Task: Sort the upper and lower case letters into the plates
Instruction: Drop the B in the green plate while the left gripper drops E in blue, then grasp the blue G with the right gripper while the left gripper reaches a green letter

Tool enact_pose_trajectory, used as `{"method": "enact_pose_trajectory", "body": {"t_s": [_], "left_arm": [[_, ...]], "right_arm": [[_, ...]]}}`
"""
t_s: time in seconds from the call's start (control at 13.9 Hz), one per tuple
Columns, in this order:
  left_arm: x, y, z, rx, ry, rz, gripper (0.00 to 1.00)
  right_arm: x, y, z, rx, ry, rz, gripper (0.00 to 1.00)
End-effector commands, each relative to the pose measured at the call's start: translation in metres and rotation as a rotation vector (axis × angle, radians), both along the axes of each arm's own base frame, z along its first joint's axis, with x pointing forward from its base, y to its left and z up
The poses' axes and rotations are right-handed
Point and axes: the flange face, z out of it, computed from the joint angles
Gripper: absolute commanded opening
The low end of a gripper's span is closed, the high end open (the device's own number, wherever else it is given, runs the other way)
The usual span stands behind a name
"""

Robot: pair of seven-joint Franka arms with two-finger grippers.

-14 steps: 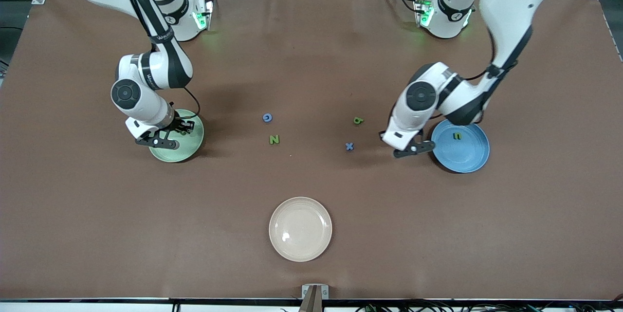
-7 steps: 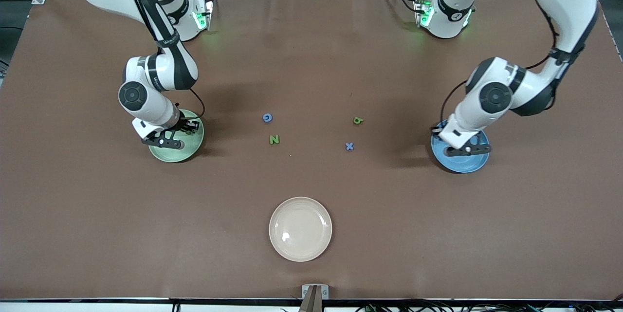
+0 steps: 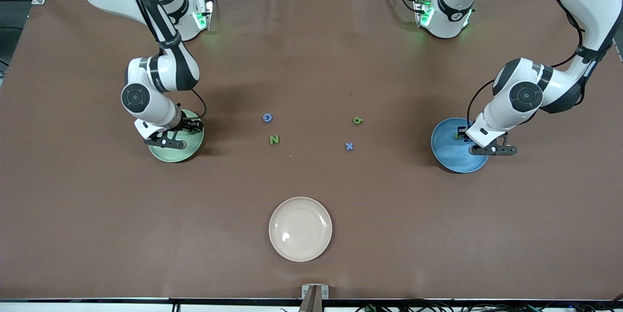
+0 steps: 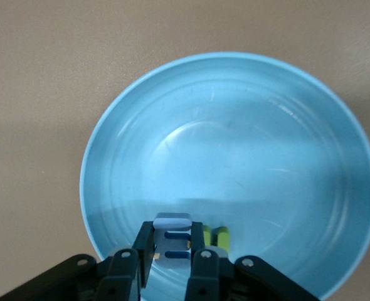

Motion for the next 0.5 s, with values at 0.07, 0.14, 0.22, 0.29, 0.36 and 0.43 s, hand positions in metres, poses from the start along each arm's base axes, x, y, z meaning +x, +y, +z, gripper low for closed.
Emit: {"method": "enact_pose_trajectory", "body": {"t_s": [0.07,0.14,0.22,0.29,0.36,0.43], "left_arm": [[-0.001,0.005,-0.016,-0.017,-0.015,-0.054,0.19],[-0.002,0.004,-0.020,-0.020,-0.011,-0.061,0.19],[-0.003,0.005,-0.023,-0.018,-0.010,-0.068,0.19],[-0.003,0.006,-0.024,-0.015,-0.010,-0.073,0.20],[-0.003,0.006,-0.024,-0.015,-0.010,-0.072,0.20],[-0.003,0.006,-0.024,-0.015,-0.010,-0.072,0.22]], "right_arm": [[0.023,0.020,0.062,0.033,0.051,-0.003,1.00],[0.021,0.032,0.067,0.031,0.044,-0.010,1.00],[0.016,0.054,0.068,0.020,0.035,-0.032,1.00],[0.010,0.078,0.068,0.004,0.022,-0.065,1.00],[0.004,0.103,0.067,-0.005,-0.003,-0.088,1.00],[-0.003,0.125,0.066,-0.007,-0.029,-0.101,1.00]]}}
